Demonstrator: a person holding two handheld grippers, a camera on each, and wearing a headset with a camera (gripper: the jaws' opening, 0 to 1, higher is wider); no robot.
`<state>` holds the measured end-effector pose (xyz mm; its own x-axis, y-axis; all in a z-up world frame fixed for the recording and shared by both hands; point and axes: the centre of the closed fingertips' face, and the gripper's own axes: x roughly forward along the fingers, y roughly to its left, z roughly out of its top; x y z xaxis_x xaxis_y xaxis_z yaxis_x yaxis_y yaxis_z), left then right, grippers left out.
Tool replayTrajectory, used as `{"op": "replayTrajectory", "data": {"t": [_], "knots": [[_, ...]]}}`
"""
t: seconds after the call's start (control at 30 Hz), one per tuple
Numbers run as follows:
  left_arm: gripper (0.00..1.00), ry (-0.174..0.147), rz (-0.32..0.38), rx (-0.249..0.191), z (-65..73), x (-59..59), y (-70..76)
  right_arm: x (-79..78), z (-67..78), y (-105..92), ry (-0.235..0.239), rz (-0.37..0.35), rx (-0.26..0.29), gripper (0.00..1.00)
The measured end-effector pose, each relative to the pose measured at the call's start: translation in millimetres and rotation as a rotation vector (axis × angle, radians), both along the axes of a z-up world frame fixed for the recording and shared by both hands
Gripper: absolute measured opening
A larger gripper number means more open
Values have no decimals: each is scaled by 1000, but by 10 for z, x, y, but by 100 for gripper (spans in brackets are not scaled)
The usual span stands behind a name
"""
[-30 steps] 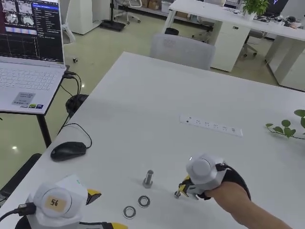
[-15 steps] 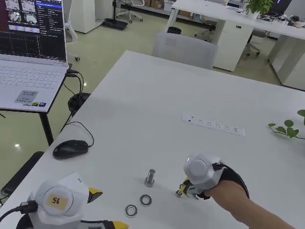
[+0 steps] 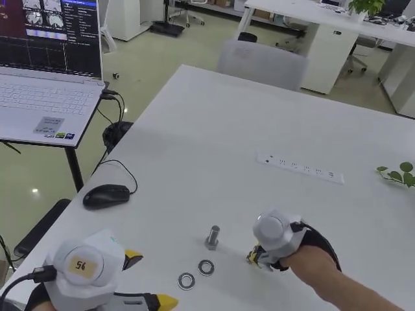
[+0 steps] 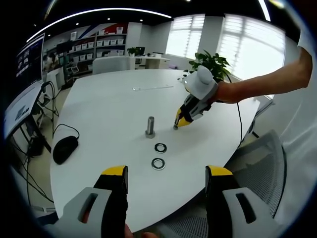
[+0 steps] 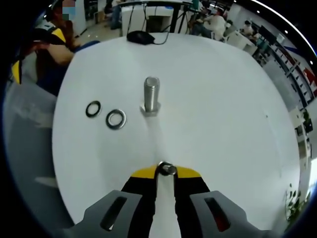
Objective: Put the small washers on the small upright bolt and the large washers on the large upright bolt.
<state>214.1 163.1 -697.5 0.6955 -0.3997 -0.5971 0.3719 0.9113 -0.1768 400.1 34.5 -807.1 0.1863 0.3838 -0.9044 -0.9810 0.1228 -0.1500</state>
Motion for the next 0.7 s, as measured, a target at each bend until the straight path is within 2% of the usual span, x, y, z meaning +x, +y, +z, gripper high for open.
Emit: {"op": "replayTrajectory", "data": {"t": [0.17,0.7], "knots": [[63,1,4,0,-4,-8,10,5,-53,-30,-2,-15,-12,13],[63,-2,4,0,11,3,4,106,-31,-86,-17,-45,-11,15]]}}
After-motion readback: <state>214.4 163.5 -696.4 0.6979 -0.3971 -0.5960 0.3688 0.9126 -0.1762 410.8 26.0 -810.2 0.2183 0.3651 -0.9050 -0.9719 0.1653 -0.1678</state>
